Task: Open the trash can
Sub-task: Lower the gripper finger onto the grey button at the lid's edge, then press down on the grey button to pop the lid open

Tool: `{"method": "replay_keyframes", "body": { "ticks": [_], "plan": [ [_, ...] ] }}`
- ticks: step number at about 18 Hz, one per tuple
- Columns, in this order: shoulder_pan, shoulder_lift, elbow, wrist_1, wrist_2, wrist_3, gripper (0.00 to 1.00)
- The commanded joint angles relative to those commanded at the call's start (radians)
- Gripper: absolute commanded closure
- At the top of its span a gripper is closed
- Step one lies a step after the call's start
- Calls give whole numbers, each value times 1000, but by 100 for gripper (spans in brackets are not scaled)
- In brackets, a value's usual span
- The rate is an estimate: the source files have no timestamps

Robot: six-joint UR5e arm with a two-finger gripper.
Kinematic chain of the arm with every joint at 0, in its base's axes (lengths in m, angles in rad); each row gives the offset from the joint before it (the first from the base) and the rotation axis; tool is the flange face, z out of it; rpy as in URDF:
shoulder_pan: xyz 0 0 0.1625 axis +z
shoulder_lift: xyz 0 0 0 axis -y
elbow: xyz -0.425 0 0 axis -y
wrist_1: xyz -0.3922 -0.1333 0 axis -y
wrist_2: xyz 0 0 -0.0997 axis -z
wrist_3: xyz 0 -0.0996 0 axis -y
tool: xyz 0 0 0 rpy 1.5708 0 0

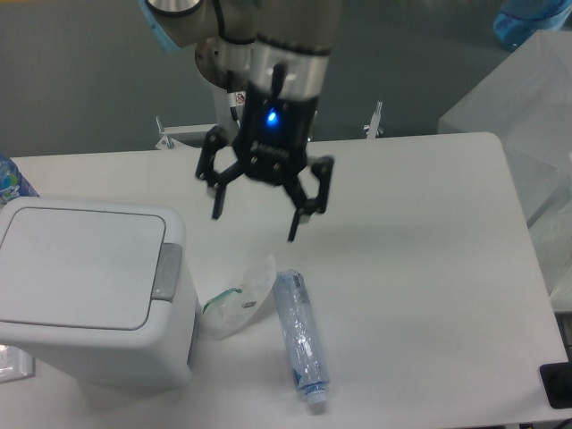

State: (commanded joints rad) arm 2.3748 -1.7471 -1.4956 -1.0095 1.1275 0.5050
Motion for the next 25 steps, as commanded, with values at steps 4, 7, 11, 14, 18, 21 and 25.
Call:
{"method": "replay_keyframes", "body": {
  "ticks": [4,7,11,14,18,21,25],
  "plan": [
    [-31,-37,2,106,-2,-184,0],
    [-39,-52,-3,118,0,-212,0],
    [-40,-54,-3,118,0,-209,0],
    [-40,-55,-5,118,2,-206,0],
    [-40,-57,-9,120,2,-201,0],
    [-40,-57,-11,118,2,-206,0],
    [-39,-55,-20,120,2,-201,0]
  ]
}}
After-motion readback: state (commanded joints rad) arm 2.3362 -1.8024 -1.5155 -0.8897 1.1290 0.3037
